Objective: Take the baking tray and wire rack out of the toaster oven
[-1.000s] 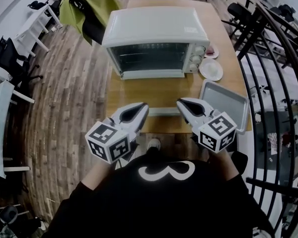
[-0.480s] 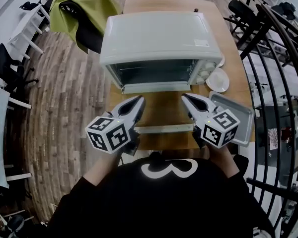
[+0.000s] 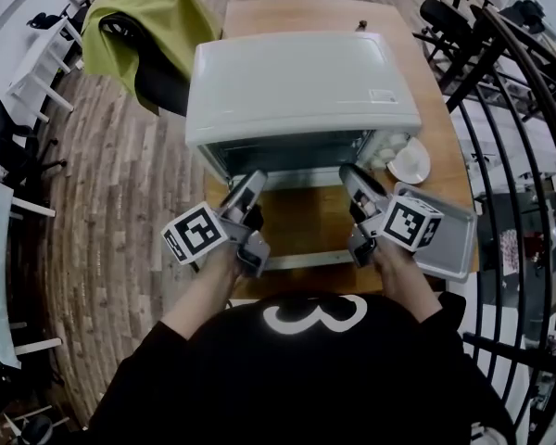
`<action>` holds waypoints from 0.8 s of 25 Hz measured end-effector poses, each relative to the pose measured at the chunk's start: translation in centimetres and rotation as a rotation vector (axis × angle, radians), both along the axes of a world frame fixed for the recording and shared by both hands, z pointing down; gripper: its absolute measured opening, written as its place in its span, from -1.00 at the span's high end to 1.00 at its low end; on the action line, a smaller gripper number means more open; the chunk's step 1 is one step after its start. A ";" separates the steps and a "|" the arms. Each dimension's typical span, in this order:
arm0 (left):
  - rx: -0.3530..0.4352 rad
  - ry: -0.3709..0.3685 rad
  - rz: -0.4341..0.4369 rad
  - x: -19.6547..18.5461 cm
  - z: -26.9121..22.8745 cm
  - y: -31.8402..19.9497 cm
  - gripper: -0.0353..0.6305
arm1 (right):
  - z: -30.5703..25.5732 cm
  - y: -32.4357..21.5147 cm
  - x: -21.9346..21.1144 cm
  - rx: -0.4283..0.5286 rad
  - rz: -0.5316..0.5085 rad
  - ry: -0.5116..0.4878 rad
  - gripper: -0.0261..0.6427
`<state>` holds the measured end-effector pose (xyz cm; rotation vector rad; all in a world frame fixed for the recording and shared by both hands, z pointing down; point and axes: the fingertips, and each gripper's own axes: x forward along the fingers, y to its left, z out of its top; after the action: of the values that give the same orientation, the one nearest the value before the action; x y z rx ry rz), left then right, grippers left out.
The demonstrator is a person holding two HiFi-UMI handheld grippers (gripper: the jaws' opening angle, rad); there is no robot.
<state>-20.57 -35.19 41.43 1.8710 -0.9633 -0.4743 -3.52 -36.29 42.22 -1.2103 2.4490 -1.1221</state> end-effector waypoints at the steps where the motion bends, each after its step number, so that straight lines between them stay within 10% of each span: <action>1: -0.019 0.024 -0.009 -0.1 0.5 -0.5 0.51 | 0.5 -0.5 0.0 -0.027 0.016 -0.040 0.67; 20: -0.140 0.248 -0.239 -1.1 6.0 -9.2 0.27 | 5.3 -9.9 0.8 -0.190 0.275 -0.466 0.43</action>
<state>-21.65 -44.42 47.40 1.5379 -1.0273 -0.7437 -2.68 -46.20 47.57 -1.1322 1.8101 -1.3879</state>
